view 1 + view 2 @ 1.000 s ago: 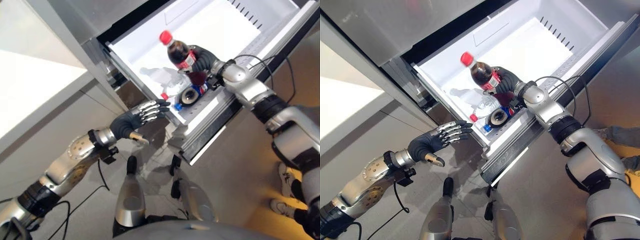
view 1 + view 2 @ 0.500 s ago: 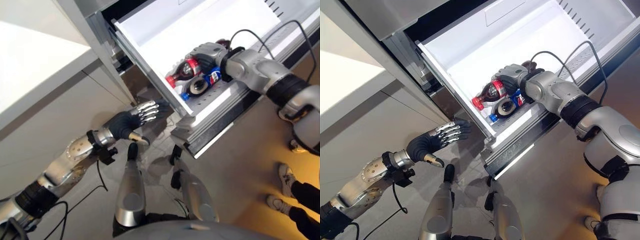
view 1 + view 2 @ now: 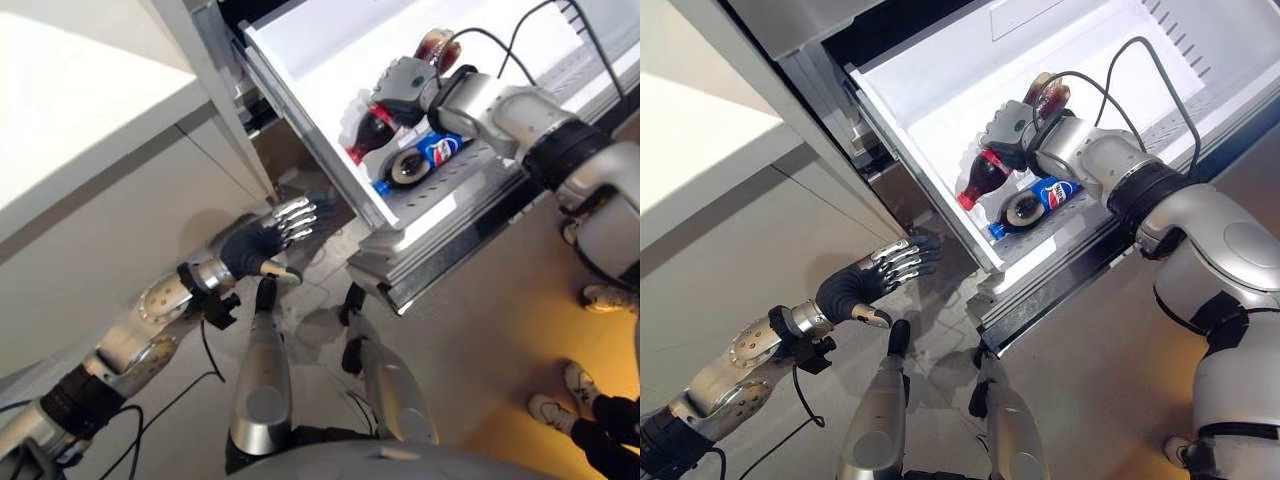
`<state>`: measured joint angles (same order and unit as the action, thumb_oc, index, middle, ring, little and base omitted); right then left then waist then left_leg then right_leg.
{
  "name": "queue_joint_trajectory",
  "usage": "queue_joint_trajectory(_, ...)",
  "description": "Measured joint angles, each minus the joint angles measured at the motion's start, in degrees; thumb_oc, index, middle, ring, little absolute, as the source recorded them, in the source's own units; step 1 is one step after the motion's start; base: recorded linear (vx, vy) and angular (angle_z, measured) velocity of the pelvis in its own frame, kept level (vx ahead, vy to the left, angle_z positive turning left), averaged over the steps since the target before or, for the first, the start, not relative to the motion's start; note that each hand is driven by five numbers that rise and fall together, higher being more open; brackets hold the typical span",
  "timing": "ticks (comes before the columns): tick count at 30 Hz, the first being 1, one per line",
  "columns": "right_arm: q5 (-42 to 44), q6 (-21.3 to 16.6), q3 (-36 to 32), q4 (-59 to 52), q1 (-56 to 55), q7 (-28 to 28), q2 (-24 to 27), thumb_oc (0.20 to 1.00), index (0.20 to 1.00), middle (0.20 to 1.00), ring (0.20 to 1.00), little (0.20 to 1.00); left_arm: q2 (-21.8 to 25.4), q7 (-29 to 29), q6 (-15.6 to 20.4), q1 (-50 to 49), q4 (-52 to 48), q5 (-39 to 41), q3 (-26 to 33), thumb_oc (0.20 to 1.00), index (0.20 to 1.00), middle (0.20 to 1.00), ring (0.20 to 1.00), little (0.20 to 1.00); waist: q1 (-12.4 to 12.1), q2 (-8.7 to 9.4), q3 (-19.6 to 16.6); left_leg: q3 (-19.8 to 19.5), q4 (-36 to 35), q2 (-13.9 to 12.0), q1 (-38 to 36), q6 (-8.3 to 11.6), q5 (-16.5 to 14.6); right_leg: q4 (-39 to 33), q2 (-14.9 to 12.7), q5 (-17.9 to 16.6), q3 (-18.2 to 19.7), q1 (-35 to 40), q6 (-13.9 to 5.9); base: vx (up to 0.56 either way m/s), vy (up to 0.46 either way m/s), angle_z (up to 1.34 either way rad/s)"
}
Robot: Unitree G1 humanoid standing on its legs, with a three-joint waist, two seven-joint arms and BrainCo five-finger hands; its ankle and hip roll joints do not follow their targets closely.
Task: Take the drinks into the refrigerator
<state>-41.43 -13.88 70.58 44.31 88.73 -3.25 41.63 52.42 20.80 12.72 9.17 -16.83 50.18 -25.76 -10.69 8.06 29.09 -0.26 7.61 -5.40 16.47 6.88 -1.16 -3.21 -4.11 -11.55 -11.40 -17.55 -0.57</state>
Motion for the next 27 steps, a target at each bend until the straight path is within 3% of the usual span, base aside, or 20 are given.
queue_joint_trajectory(21, 7.52, 0.21, 0.84, 7.51, 2.47, 1.9, -0.4, 0.2, 0.2, 0.2, 0.2, 0.2, -0.72, -0.04, -0.01, -1.66, -0.05, 0.02, 2.27, 1.0, 1.0, 1.0, 1.0, 1.0, -1.25, 0.39, -0.2, -1.27, 1.14, 0.22, 3.95, 0.03, 0.06, 0.02, -0.13, -0.22, -0.34, -2.87, 0.27, 0.0, 0.002, 0.02)
queue_joint_trajectory(27, 8.13, 2.17, -2.32, 9.77, 0.78, 3.92, -3.79, 0.2, 0.2, 0.2, 0.2, 0.2, -1.56, -0.81, -0.01, -1.92, -0.02, 0.0, 2.29, 1.0, 1.0, 1.0, 1.0, 1.0, -1.3, 0.38, -0.2, -1.48, 1.24, 0.23, 4.57, 0.04, 0.06, 0.06, -0.16, -0.22, -0.53, -3.31, 0.26, 0.0, 0.0, 0.01)
